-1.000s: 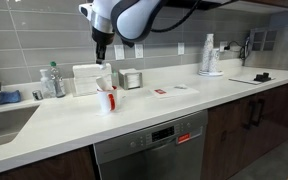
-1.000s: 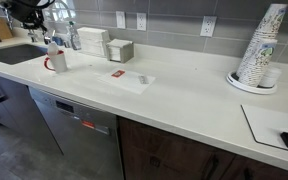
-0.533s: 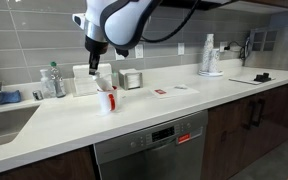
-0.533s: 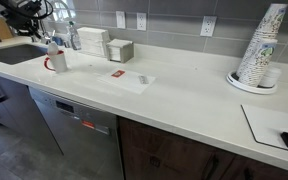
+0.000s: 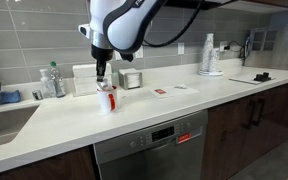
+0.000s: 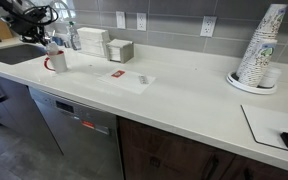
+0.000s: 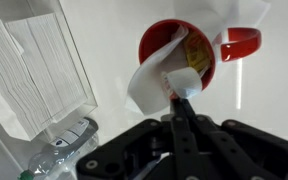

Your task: Pick up the coffee pod and put it in the white and red mug

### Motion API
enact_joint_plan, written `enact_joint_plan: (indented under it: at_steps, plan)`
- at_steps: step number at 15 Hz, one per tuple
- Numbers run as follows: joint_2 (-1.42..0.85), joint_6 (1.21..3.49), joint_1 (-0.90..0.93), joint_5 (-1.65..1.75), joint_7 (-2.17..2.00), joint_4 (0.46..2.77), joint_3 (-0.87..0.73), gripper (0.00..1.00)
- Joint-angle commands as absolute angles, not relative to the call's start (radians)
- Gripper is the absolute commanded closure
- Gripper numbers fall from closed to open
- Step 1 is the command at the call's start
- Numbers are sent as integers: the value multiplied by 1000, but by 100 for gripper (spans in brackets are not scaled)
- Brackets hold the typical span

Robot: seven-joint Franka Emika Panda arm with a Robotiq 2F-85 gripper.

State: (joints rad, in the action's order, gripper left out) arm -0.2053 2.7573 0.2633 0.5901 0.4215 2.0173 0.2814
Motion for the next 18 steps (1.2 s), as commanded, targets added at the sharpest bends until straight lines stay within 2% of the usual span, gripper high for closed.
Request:
enact_joint_plan:
  at_steps: [1,10,11,12,18]
  plan:
    - [-212,2735,276,604,411,2018,255,100]
    - [-270,2764,287,664,359,1972,228,100]
    - [-275,2767,287,663,356,1967,229,73]
    - [-275,2772,288,662,351,1963,230,73]
    - [-162,2721,270,533,415,2030,285,29]
